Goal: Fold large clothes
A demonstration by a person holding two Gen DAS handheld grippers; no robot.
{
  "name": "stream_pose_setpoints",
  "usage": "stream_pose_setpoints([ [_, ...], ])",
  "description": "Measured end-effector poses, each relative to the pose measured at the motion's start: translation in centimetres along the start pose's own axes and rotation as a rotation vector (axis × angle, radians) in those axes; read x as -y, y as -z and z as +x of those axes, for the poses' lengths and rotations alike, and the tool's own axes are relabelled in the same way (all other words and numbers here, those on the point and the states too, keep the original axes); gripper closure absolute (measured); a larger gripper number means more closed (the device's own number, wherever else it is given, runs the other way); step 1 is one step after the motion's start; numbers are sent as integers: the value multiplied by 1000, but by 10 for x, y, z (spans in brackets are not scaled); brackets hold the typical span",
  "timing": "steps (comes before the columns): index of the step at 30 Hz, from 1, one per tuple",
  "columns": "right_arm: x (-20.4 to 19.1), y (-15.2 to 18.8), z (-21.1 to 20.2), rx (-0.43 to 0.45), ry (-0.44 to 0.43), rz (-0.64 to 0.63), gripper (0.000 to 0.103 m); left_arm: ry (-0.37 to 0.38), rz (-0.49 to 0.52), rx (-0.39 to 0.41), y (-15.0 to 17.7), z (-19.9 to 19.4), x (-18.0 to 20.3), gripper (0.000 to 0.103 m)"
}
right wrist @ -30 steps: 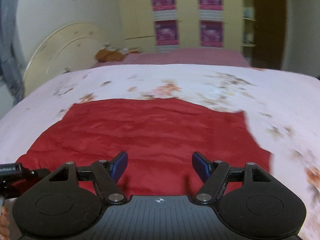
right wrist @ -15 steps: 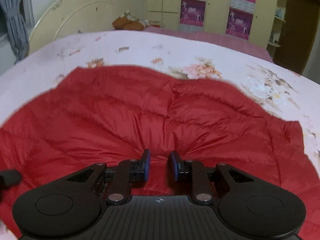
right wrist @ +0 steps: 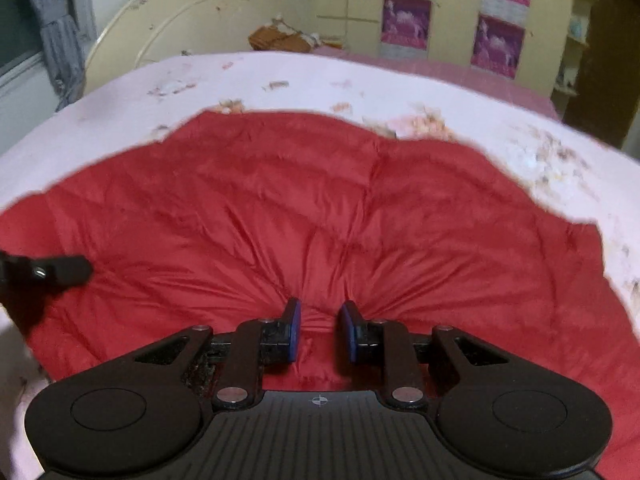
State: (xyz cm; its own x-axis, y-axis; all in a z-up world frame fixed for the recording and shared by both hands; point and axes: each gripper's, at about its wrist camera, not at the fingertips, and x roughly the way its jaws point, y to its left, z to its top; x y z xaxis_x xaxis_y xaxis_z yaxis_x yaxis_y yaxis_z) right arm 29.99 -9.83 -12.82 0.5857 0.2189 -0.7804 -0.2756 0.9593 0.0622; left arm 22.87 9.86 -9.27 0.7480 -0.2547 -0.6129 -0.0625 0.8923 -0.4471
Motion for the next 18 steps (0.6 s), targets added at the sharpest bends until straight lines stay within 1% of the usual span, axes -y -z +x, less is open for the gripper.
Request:
stream_pose_setpoints([
  [3, -3, 3, 5, 8, 12, -8, 80, 27, 100, 34, -6, -7, 17, 81],
  [7, 1, 9, 6, 32, 6, 53, 80, 104, 246, 72, -15, -15, 52, 81],
  [9, 3, 10, 6, 42, 3, 71, 80, 146, 318, 77, -17, -16, 73, 81],
  [12, 11, 8, 1, 38, -20, 102, 80, 194, 393, 65, -14, -11, 104, 81],
  [14, 23, 3, -11, 35, -36, 154, 80, 215, 423, 69, -11, -9, 121, 81],
  [15, 30, 4, -21, 50, -31, 179, 80, 223, 438, 71, -9, -9, 130, 81],
  [16, 39, 5, -33, 65, -24, 191, 80, 234, 450, 69, -6, -7, 138, 81],
  [18, 58, 10, -61, 87, 17, 193, 80, 253, 464, 59, -1, -3, 154, 81],
])
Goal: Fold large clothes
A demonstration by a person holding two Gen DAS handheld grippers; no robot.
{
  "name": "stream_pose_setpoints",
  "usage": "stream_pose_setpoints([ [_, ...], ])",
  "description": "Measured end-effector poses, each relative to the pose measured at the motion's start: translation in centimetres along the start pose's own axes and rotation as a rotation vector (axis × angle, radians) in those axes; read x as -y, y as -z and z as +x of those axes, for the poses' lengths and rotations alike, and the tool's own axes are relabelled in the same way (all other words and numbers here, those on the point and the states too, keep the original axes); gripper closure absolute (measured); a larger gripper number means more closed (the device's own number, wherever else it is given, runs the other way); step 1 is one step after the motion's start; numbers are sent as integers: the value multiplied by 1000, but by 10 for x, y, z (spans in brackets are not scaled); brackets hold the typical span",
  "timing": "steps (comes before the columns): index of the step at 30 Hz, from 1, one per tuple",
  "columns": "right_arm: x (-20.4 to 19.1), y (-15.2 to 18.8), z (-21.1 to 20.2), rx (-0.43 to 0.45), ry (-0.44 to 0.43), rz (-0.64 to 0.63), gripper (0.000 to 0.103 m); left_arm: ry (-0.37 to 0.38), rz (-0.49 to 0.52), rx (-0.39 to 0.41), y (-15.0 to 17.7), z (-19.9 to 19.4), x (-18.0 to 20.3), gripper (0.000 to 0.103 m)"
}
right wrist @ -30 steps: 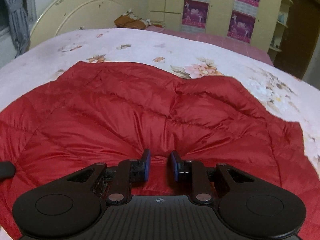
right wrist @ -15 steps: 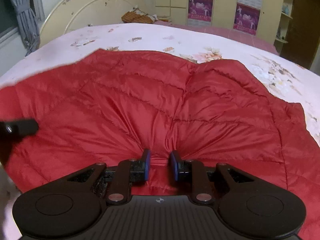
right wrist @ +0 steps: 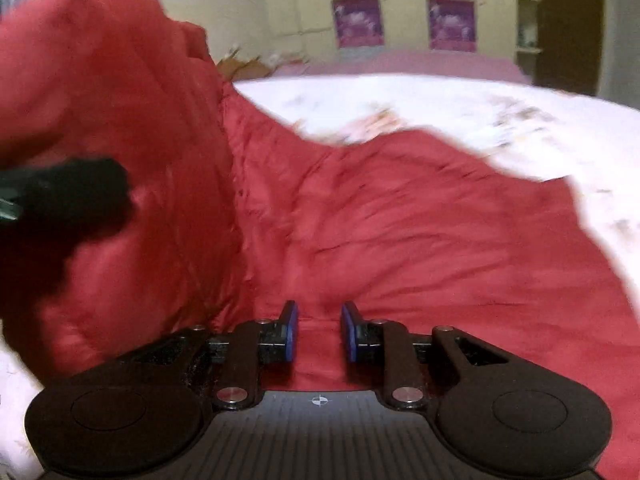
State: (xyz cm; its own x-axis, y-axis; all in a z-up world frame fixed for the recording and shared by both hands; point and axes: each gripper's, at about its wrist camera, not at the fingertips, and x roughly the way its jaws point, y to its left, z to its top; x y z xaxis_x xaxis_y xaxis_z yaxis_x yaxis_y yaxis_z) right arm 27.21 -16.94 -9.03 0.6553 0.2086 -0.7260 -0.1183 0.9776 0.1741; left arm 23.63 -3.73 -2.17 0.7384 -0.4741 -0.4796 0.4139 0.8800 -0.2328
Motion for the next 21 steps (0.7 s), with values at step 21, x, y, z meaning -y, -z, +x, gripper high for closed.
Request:
stream_pose_setpoints([
  [21, 124, 49, -99, -36, 174, 206, 79, 125, 253, -180, 66, 82, 106, 73],
])
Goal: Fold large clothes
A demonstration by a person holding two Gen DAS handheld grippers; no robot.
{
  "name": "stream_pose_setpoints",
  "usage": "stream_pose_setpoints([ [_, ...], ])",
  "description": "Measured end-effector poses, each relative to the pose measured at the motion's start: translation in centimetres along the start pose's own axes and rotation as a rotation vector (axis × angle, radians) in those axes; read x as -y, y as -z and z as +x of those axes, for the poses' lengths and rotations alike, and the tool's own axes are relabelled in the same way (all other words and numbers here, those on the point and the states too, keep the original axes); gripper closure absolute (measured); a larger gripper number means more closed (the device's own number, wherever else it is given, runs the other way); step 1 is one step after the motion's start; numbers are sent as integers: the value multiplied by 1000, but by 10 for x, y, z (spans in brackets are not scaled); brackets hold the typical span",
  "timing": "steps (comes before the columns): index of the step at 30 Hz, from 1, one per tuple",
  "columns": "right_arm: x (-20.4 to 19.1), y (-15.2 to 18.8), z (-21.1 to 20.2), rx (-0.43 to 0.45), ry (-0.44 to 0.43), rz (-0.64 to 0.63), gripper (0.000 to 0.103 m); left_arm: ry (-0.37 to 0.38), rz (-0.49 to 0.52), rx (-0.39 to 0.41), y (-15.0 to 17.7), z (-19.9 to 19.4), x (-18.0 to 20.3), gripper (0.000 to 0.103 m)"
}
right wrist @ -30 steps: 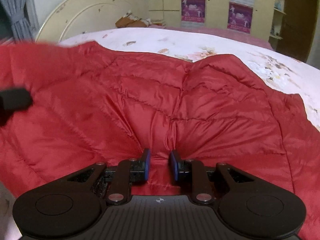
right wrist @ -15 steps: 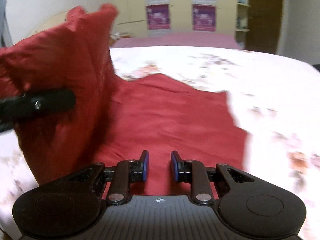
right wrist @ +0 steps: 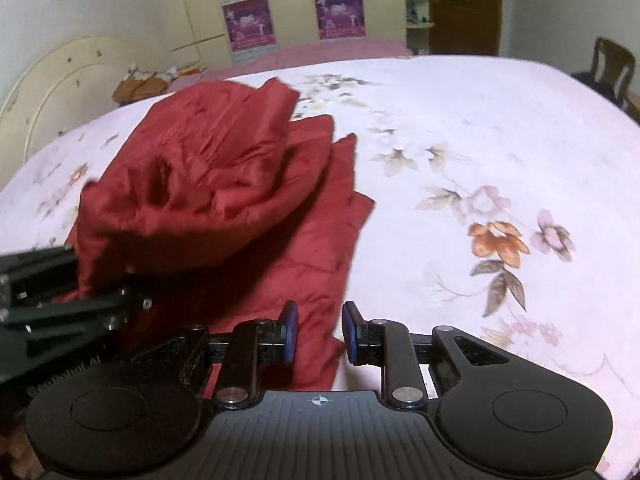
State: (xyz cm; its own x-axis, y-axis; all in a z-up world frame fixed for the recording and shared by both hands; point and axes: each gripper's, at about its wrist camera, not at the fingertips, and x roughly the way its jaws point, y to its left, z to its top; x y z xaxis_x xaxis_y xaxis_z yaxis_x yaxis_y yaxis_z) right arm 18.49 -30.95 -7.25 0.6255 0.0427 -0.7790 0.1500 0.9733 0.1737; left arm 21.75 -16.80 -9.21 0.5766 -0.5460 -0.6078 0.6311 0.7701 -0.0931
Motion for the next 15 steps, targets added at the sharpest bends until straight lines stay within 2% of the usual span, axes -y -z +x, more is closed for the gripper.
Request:
stream_pose_setpoints([
  [3, 4, -9, -11, 19, -9, 28, 79, 5, 29, -10, -5, -3, 4, 59],
  [5, 5, -13, -19, 39, -9, 28, 79, 32, 26, -17, -8, -4, 7, 37],
  [8, 9, -21, -23, 57, -8, 26, 79, 50, 32, -12, -8, -9, 10, 32],
  [9, 9, -22, -25, 63, -3, 29, 71, 55, 29, -12, -8, -11, 9, 31],
  [10, 9, -23, -27, 71, 3, 34, 38, 60, 22, -13, -7, -12, 11, 31],
  [11, 12, -26, -26, 90, 10, 39, 20, 65, 10, -13, -9, -14, 9, 31],
  [12, 10, -27, -30, 115, 15, 36, 11, 71, 1, -11, -9, -17, 10, 30],
  [15, 4, -30, -35, 149, 35, 3, 11, 77, -13, 9, -13, -26, 6, 30],
])
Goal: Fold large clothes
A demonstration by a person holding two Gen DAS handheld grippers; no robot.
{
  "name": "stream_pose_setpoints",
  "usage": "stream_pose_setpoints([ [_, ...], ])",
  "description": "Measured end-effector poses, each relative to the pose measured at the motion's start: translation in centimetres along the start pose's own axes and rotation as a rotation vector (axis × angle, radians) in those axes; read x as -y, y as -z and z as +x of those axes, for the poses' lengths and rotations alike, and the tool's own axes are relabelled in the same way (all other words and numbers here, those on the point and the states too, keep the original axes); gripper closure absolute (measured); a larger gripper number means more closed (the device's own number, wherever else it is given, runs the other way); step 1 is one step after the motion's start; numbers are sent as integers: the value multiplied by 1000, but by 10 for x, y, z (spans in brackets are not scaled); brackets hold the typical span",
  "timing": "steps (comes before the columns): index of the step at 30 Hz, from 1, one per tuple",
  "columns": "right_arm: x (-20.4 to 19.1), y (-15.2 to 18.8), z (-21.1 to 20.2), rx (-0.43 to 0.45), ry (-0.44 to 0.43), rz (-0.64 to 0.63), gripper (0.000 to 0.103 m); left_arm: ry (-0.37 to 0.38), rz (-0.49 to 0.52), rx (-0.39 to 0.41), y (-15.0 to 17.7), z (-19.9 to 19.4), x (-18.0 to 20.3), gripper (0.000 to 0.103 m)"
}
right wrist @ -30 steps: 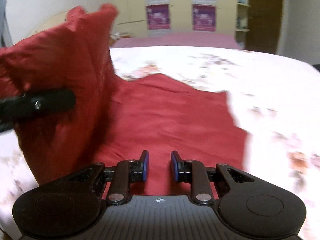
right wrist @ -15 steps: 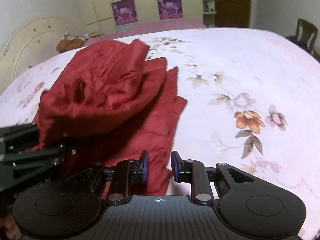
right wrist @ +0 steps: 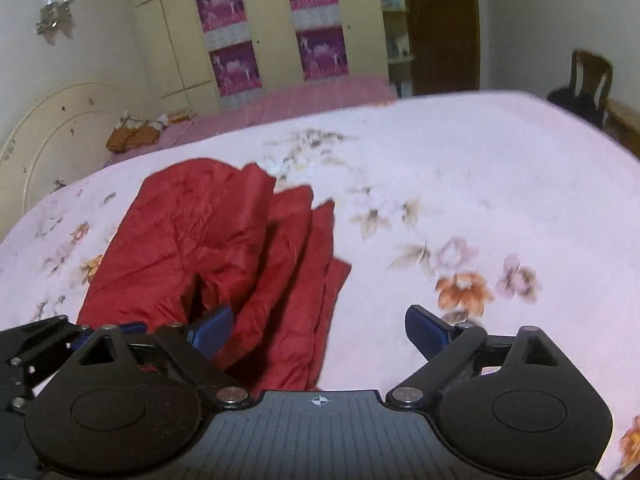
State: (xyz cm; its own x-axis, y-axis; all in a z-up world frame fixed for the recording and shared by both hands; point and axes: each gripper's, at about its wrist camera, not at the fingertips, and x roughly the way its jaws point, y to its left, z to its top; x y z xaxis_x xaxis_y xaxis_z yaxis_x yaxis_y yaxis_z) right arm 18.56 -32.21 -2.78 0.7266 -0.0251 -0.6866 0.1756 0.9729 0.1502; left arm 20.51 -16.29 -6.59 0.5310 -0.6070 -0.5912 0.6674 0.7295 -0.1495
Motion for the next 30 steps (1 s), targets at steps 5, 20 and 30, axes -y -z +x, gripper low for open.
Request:
stream_pose_setpoints([
  [5, -3, -1, 2, -9, 9, 6, 11, 0, -12, 47, -9, -20, 1, 26],
  [20, -50, -4, -8, 12, -56, 22, 11, -255, -239, 83, -2, -60, -111, 38],
  [30, -65, 17, 28, -83, -58, 65, 55, -172, -210, -18, 24, -16, -128, 59],
])
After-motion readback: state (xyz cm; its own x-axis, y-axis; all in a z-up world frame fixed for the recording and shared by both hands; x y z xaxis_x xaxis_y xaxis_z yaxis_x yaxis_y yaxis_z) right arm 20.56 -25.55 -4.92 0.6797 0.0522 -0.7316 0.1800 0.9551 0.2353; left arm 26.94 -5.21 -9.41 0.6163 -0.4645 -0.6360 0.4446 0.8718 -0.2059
